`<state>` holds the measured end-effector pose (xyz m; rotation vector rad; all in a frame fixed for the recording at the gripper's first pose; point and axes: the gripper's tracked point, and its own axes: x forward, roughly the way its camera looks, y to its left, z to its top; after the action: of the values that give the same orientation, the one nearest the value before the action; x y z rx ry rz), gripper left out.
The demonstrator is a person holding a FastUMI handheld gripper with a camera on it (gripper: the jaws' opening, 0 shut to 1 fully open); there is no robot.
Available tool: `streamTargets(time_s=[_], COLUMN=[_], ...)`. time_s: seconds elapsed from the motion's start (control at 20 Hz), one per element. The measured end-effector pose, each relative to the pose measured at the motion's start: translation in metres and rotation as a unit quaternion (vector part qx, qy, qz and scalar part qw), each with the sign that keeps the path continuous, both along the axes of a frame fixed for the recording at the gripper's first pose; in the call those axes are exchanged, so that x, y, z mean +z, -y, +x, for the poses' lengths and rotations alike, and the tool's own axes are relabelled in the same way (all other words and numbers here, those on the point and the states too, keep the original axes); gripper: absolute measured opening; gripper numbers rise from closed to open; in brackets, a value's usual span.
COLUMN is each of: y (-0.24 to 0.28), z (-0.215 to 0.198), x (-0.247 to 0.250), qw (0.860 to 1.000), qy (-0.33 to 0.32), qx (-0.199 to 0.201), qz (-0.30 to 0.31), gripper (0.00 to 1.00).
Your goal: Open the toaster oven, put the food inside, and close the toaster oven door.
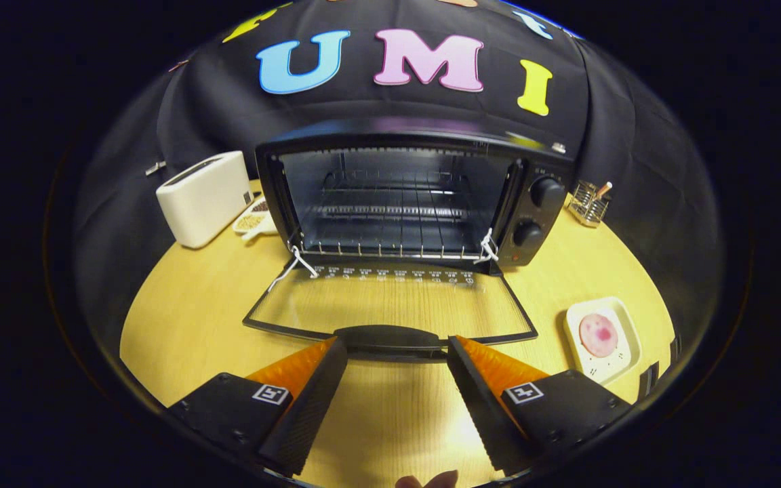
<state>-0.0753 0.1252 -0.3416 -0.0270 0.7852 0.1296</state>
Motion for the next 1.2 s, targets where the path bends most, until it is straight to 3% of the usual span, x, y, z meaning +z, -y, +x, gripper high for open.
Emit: streamTargets(time_s=[0.3,0.55,0.9,1.0,1.2], y=[0.018,0.079,0.206,0.239,0.312], z=[-0.006,-0.014,-0.025,-0.025,-0.016], x=[0.029,0.069,0.071,0.059,0.016], qw=[0.999,0.998,0.996,0.992,0.985], qy=[0.022,0.034,-0.041,-0.075,-0.16], qx=[-0.002,0.018,0.03,0.02,0.011], qz=[0.045,0.056,0.079,0.094,0.058], gripper=[0.99,0.98,0.99,0.99,0.99])
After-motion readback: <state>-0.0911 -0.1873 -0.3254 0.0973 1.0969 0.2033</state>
